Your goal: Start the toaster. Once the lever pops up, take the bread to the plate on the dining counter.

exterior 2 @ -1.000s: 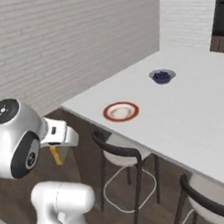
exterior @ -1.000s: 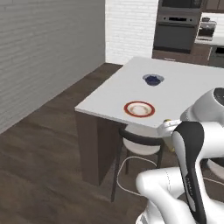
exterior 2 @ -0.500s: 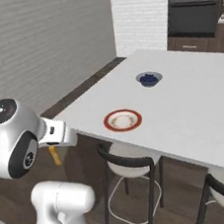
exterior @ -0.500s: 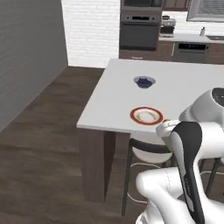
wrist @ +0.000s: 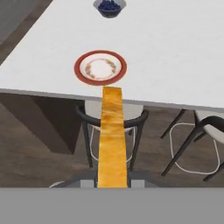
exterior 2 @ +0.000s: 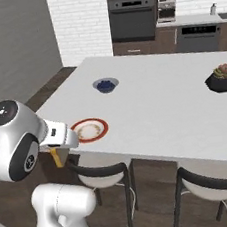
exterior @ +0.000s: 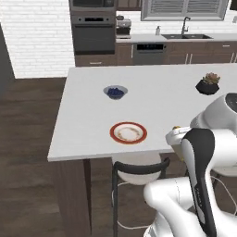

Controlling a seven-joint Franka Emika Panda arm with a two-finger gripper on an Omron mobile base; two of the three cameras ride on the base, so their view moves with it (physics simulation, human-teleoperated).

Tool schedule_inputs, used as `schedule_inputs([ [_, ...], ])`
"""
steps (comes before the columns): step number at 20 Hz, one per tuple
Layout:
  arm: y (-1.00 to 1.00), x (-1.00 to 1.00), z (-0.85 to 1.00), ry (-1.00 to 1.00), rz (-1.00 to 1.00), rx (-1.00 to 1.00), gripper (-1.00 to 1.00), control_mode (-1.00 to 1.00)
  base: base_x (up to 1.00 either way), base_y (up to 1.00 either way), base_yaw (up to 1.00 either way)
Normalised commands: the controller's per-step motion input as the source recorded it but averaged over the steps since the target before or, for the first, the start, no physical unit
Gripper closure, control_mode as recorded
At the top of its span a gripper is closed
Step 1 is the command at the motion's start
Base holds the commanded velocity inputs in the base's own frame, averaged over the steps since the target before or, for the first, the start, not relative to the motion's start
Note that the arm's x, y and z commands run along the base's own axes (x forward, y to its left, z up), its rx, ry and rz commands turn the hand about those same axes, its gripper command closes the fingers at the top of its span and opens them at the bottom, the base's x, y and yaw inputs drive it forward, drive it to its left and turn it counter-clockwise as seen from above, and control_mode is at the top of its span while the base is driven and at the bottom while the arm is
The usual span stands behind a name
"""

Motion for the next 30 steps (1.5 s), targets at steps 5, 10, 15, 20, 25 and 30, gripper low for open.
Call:
schedule_inputs([
  [5,0.00,0.00,0.00,0.00,0.00,0.00,1.00,1.00,0.51,0.29,-0.38],
  [10,0.00,0.00,0.00,0.00,0.00,0.00,1.00,1.00,0.17,0.42,-0.16],
  [15,0.00,0.00,0.00,0.00,0.00,0.00,1.00,1.00,0.00,0.00,0.00],
  [20,0.00,0.00,0.00,0.00,0.00,0.00,1.00,1.00,0.00,0.00,0.00],
  [25,0.06,0.07,-0.01,0.00,0.00,0.00,1.00,-1.00,0.00,0.00,0.00],
  [30,0.39,0.82,-0.19,0.00,0.12,0.03,1.00,-1.00,0.00,0.00,0.00],
])
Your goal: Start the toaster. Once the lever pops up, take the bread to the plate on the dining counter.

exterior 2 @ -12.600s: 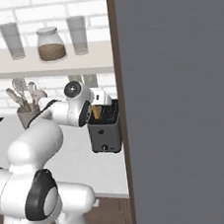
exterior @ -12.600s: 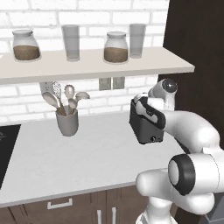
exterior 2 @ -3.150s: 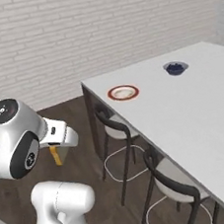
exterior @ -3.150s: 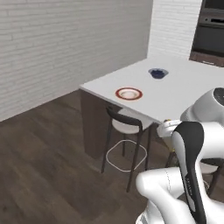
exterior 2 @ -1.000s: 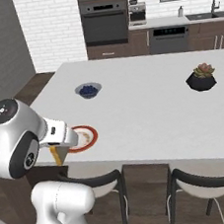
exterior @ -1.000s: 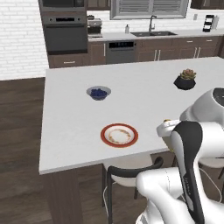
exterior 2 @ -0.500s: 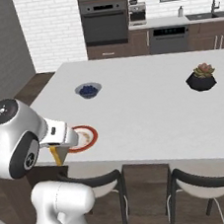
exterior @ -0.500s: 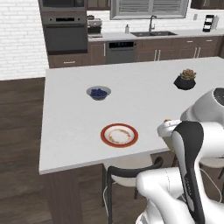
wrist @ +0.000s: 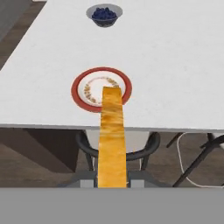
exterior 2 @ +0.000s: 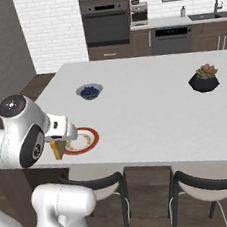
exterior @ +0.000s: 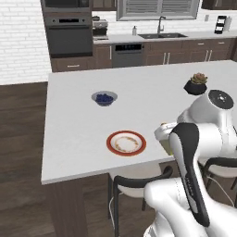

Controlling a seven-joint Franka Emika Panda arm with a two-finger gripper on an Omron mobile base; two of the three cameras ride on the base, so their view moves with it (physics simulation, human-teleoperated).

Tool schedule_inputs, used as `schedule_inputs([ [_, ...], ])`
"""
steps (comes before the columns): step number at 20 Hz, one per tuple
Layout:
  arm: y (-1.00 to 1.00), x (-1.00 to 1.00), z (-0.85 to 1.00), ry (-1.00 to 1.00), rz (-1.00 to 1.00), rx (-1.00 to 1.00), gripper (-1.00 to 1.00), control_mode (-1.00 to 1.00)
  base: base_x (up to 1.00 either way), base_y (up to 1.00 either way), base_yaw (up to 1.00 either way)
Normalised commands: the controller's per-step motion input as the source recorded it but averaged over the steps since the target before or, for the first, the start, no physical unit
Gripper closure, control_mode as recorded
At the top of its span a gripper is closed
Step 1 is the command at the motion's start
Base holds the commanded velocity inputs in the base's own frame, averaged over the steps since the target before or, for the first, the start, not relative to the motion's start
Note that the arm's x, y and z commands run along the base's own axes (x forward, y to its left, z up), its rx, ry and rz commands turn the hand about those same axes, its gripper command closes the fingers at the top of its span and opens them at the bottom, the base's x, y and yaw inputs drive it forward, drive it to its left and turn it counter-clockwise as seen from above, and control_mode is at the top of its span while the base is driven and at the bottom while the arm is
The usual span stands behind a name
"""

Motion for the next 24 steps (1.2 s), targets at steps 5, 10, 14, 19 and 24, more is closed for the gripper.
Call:
schedule_inputs([
  [5,0.32,0.99,-0.21,0.01,0.20,0.02,1.00,-1.00,0.00,0.00,0.00],
  [10,0.24,0.77,-0.05,0.00,0.20,0.10,1.00,-1.00,0.00,0.00,0.00],
  [14,0.36,0.55,0.00,0.00,0.16,0.03,1.00,-1.00,0.00,0.00,0.00],
  [19,0.23,0.30,0.00,0.00,0.03,0.00,1.00,-1.00,0.00,0.00,0.00],
  [24,0.25,0.35,-0.10,0.00,0.00,0.01,1.00,-1.00,0.00,0.00,0.00],
])
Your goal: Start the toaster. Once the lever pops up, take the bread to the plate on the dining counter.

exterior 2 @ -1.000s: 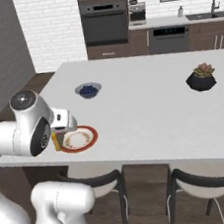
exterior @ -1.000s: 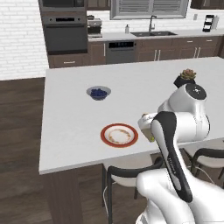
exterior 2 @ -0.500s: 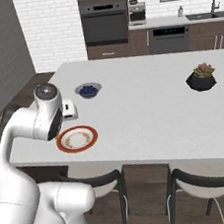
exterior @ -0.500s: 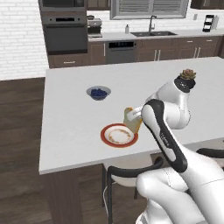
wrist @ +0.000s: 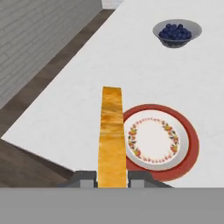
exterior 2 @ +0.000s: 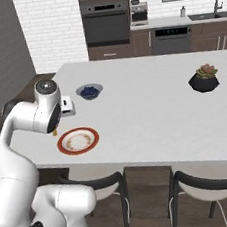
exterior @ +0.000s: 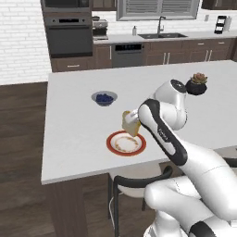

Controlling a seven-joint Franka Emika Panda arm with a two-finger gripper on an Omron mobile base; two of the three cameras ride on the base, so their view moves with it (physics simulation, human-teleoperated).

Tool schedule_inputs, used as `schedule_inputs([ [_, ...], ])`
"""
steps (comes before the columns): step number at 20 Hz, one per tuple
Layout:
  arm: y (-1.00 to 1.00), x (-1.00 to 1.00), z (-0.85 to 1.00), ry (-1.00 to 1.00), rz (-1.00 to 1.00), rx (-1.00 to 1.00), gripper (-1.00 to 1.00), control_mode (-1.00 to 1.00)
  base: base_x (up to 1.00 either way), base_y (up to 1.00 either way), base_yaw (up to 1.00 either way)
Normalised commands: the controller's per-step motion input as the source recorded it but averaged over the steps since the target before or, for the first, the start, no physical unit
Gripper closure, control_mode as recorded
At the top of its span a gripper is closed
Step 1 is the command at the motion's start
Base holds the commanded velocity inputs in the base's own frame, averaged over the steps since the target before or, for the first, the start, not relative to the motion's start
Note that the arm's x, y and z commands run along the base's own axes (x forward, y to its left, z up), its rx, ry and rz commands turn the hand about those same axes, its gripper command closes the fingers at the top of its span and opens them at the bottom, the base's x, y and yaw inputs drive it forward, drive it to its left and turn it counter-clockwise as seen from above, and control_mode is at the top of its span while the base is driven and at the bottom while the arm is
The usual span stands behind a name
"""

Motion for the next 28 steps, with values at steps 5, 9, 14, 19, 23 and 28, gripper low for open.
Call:
schedule_inputs([
  [5,0.03,0.32,-0.12,0.00,0.00,0.05,1.00,-1.00,0.00,0.00,0.00],
  [9,0.00,0.36,-0.02,0.01,0.00,0.07,1.00,-1.00,0.00,0.00,0.00],
  [14,0.00,0.19,-0.33,0.15,0.00,0.02,1.00,-1.00,0.00,0.00,0.00],
  [19,0.00,0.17,-0.65,0.18,0.00,0.00,1.00,-1.00,0.00,0.00,0.00],
  [23,0.00,0.13,-0.50,0.09,0.00,0.00,1.00,-1.00,0.00,0.00,0.00],
  [28,0.00,0.05,-0.31,0.00,0.00,0.01,1.00,-1.00,0.00,0.00,0.00],
])
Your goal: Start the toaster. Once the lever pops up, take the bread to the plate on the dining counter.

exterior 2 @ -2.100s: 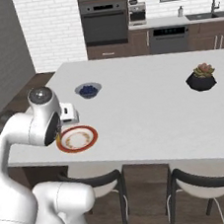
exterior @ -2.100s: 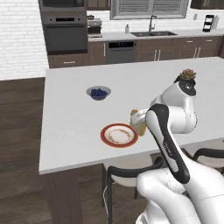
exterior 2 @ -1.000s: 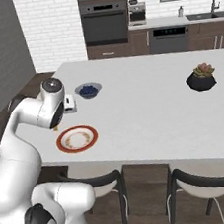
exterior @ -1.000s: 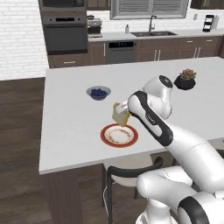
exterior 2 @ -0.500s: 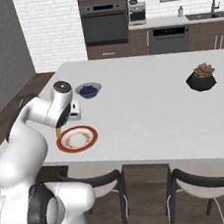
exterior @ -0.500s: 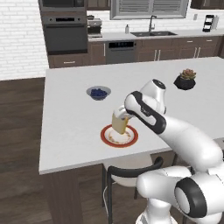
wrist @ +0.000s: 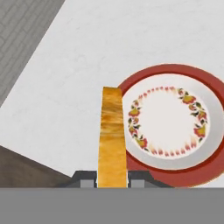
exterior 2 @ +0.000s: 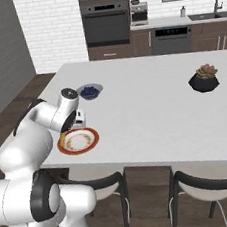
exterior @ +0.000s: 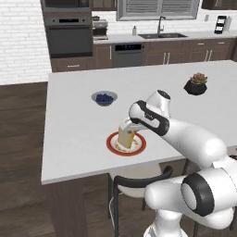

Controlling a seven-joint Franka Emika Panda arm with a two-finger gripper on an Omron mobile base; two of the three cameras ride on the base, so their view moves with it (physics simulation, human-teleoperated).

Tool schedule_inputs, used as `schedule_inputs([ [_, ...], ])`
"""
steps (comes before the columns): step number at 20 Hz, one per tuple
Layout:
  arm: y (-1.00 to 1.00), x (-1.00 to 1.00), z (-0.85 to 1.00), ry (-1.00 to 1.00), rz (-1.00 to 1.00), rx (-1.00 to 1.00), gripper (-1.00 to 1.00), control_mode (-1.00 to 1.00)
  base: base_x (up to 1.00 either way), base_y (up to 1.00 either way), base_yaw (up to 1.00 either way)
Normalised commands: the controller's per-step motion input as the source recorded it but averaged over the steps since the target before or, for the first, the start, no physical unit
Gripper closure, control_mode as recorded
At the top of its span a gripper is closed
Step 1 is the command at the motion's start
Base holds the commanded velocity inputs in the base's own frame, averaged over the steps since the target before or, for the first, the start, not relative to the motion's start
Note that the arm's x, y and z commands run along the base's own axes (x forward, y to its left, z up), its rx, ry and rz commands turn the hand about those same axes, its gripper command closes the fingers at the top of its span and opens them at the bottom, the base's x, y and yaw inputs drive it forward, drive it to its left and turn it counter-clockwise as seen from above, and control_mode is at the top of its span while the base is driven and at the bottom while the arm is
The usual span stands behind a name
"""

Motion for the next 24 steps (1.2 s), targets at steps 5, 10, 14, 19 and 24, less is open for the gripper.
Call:
schedule_inputs([
  [5,0.02,0.14,-0.23,0.00,0.00,0.03,1.00,-1.00,0.00,0.00,0.00],
  [10,0.14,0.19,-0.27,0.00,0.00,0.01,1.00,-1.00,0.00,0.00,0.00],
  [14,0.03,0.19,-0.05,0.00,0.00,0.02,1.00,-1.00,0.00,0.00,0.00],
  [19,0.00,0.14,-0.03,0.00,0.00,0.03,1.00,-1.00,0.00,0.00,0.00],
  [24,0.00,0.08,-0.35,0.00,0.00,0.03,1.00,-1.00,0.00,0.00,0.00],
])
